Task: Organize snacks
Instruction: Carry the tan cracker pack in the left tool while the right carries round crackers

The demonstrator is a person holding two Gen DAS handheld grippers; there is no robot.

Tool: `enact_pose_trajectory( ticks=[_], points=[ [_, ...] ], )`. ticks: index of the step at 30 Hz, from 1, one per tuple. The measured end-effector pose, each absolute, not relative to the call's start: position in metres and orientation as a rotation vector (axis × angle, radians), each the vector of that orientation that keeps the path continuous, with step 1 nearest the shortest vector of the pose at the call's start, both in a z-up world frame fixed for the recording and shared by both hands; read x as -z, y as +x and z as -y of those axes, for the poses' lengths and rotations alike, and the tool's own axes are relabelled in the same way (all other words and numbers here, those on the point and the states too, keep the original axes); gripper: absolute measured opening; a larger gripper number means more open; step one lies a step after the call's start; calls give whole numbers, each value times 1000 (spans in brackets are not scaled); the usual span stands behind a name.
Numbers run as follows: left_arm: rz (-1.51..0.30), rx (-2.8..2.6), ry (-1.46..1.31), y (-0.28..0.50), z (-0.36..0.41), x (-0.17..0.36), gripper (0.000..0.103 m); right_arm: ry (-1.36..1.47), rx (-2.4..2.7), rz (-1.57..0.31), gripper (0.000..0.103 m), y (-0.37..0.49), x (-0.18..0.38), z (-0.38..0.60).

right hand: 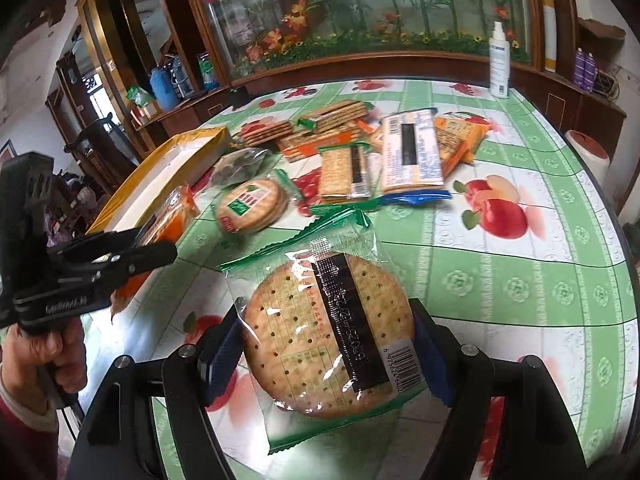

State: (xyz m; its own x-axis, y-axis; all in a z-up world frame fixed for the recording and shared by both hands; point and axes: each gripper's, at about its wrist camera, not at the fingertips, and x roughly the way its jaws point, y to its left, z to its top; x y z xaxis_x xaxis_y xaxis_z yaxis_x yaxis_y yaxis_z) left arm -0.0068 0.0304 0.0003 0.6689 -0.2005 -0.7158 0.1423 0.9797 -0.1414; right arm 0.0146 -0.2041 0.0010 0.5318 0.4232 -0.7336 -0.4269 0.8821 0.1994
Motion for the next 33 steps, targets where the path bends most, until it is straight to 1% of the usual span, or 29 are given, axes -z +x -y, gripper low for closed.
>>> enact_pose_trajectory(
  ticks=[13,25,33],
  points=[
    [-746,45,-50,-24,-51,-11,59,-191,-407,-806,78,0,-29,155],
    [-715,-84,-71,-22,-93,-23,59,-266,-431,-726,78,-1,-59,115],
    [-703,-141,-83,-23,-118,-25,59,-313,-463,-701,78,1,-63,81]
  ],
)
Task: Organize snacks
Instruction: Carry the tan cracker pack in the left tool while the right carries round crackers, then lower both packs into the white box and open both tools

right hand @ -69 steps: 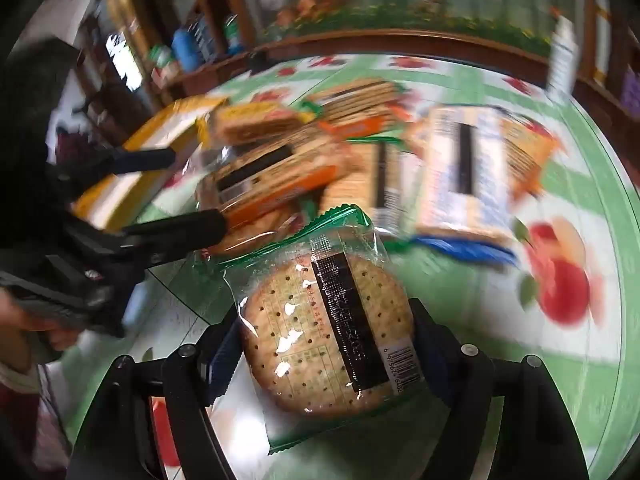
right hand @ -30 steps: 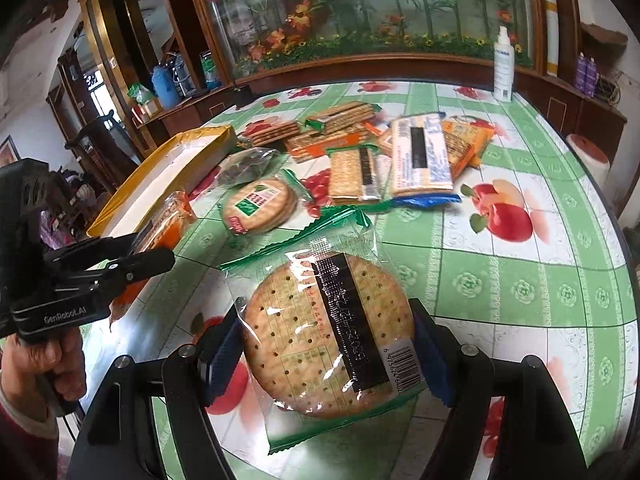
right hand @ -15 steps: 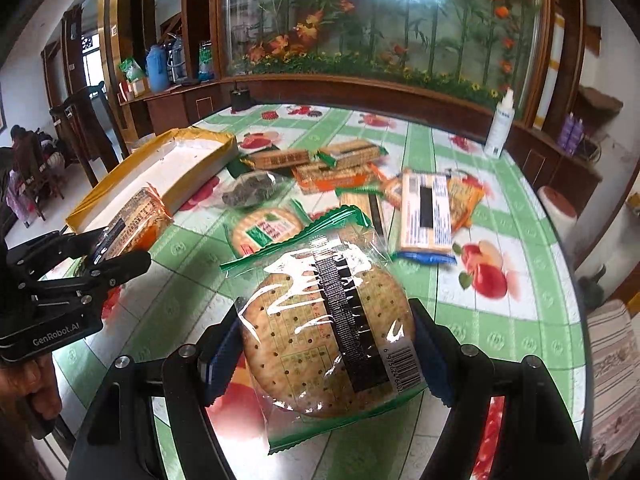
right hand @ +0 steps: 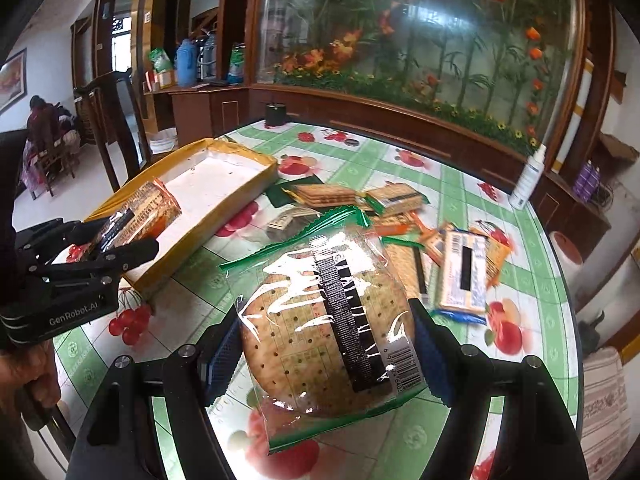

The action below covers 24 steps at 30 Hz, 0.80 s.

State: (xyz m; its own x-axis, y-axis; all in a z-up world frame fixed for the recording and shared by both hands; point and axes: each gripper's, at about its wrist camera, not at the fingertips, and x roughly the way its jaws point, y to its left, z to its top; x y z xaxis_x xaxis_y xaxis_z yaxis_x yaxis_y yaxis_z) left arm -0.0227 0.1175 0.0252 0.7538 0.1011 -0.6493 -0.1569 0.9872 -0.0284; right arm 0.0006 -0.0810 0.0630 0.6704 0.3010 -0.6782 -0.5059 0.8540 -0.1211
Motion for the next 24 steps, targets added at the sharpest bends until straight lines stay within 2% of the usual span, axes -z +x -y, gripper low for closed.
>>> enact_pose_trajectory(
  ticks=[9,24],
  points=[
    [-684,-202,-108,-24,-147,-28,60,-354,-518,-674,78,2,-67,38],
    [-658,-395,-148,-7,-220,-30,60,-162,-774,-770,77,60,-56,-67]
  ],
)
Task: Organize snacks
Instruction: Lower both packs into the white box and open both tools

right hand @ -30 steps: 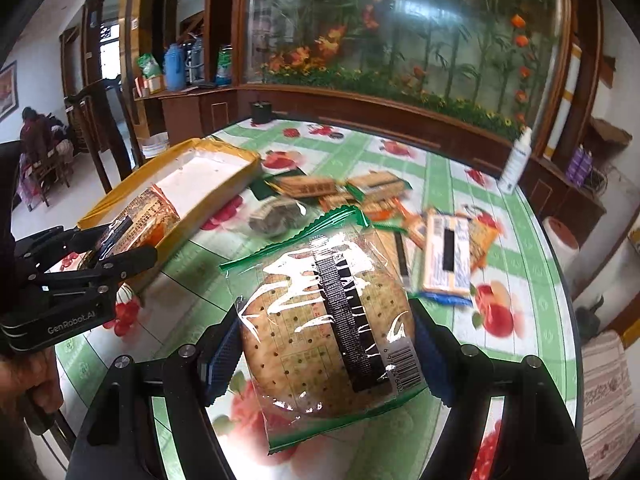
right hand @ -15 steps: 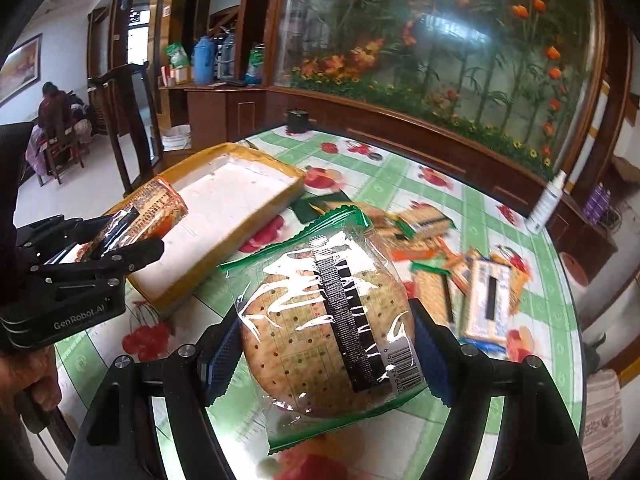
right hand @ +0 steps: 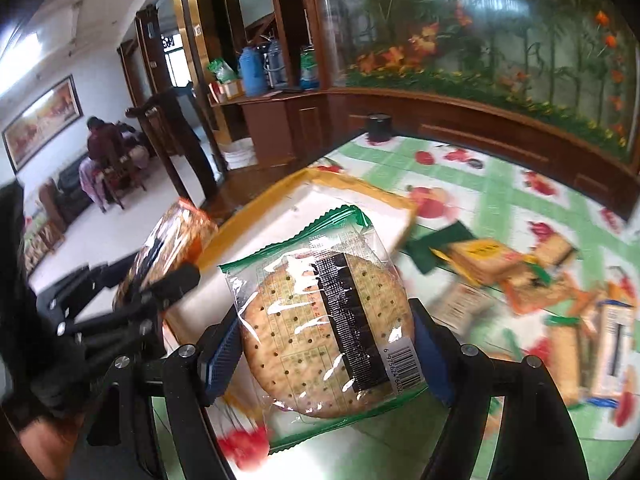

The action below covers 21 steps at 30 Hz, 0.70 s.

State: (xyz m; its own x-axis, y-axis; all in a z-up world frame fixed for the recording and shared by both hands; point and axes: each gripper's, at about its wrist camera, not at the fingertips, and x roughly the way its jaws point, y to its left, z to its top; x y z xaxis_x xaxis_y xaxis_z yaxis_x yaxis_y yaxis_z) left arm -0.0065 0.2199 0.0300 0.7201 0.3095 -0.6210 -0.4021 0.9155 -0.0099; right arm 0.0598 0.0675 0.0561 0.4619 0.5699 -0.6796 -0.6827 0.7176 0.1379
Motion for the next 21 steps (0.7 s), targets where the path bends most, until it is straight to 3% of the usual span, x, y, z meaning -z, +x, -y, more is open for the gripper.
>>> enact_pose_trajectory(
  ticks=[21],
  points=[
    [-771,-489,-168,31,-257,3,60,-58,-820,-875,77,122,-6,-132]
  ],
)
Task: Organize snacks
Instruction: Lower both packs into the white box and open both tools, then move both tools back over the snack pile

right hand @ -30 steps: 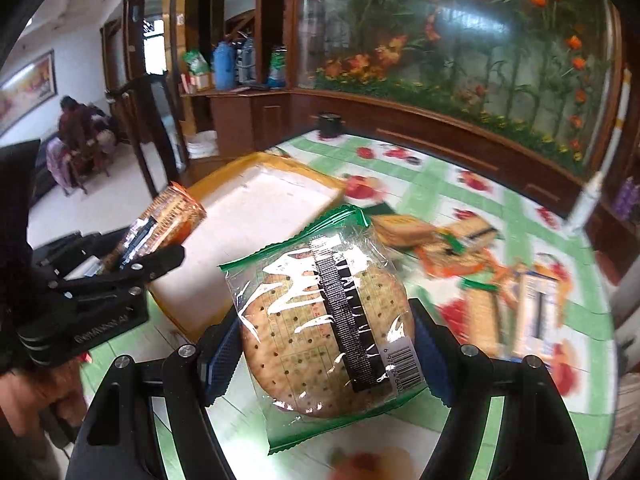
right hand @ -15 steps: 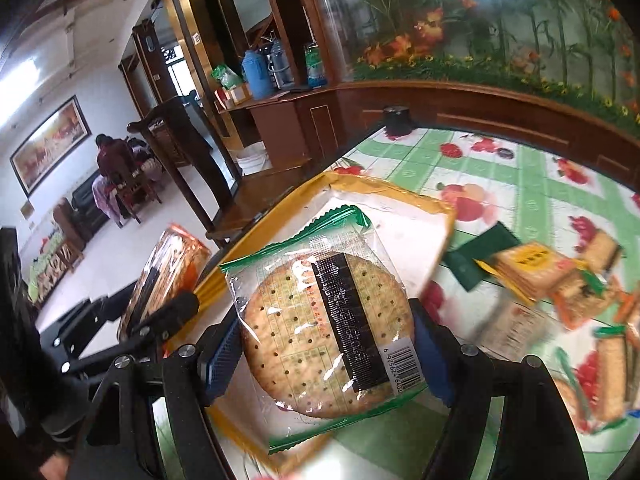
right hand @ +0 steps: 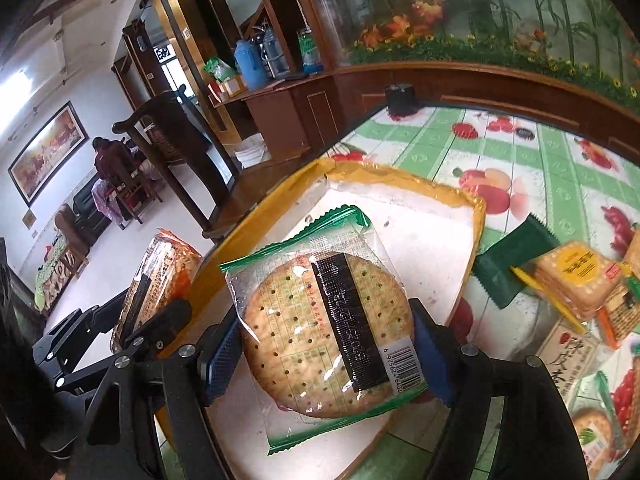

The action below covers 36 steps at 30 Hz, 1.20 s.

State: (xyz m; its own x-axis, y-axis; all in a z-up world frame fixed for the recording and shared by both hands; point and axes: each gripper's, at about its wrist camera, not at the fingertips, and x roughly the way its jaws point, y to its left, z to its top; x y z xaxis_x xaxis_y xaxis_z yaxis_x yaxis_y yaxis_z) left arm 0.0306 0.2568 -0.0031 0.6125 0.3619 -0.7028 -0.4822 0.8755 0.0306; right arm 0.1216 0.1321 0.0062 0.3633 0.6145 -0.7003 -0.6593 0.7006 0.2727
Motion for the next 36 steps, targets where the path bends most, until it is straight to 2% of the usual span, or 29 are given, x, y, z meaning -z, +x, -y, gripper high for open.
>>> enact_pose_trajectory(
  ticks=[4,6,7,12,17,26,36],
  points=[
    [-827,-501,-181,35,-261,15,63,-65,-820,-893,78,124,3,-134],
    [-851,-510,-193,38,-263,19,83,-70,-824,-892,79,124,4,-134],
    [-852,-521,-194,36,-264,19,85,-73,-824,-894,80,124,4,-136],
    [-845,-543,-200,30,-266,15,85,-57,-825,-900,81,125,6,-133],
    [-791,-565,-218,17,-267,4,86,-25,-835,-910,86,125,6,-126],
    [-652,-570,-189,-11,-248,-32,85,-5,-833,-837,86,103,-19,-102],
    [-598,-533,-154,-20,-218,-52,85,-30,-765,-733,87,76,-51,-57]
  ],
)
